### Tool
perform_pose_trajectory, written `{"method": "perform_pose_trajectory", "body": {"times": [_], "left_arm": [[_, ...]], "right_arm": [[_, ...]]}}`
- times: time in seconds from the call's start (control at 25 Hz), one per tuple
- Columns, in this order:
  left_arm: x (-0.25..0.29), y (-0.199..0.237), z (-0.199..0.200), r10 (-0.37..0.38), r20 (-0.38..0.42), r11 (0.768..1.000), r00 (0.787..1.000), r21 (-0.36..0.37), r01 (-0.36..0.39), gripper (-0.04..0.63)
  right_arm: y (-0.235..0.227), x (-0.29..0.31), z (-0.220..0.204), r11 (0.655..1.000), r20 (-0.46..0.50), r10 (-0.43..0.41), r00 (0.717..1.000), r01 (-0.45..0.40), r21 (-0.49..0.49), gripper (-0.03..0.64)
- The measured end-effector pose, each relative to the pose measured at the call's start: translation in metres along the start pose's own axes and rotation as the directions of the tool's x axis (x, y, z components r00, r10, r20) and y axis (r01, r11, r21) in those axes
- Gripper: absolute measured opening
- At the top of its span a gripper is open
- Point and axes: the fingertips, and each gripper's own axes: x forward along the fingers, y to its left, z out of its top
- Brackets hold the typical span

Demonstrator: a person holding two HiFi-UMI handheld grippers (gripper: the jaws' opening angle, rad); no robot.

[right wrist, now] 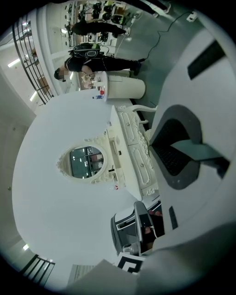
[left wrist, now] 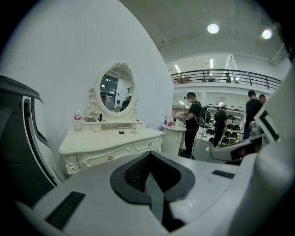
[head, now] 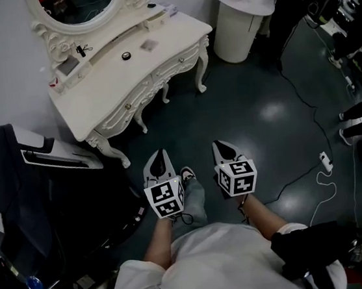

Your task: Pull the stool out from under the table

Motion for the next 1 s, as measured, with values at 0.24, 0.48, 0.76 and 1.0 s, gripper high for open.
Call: {"method": "perform_pose_trajectory", "body": {"times": [0.24,0.48,0.76,1.0], "left_arm": [[0.059,0.012,0.016,0.022,0.003,1.0,1.0,-0.02,-0.022,-0.006],[0.119,0.031,0.049,0.038,0.022,0.999,0.999,-0.01,-0.038,-0.006],[0.175,0.055,0.075,0.071,0.037,0.997,0.997,-0.017,-0.07,-0.006],[0.207,0.068,0.071,0.083,0.009,0.996,0.996,-0.037,-0.083,-0.006]], "right_arm": [[-0.017,0.052,0.034,1.0,-0.001,0.021,1.0,-0.021,-0.019,-0.002],[-0.031,0.106,0.078,0.998,0.01,0.044,0.999,-0.043,-0.045,-0.002],[-0.044,0.165,0.115,0.996,-0.003,0.065,0.998,-0.065,-0.053,-0.002],[-0.045,0.2,0.126,0.994,-0.03,0.087,0.996,-0.089,-0.061,-0.002]]}}
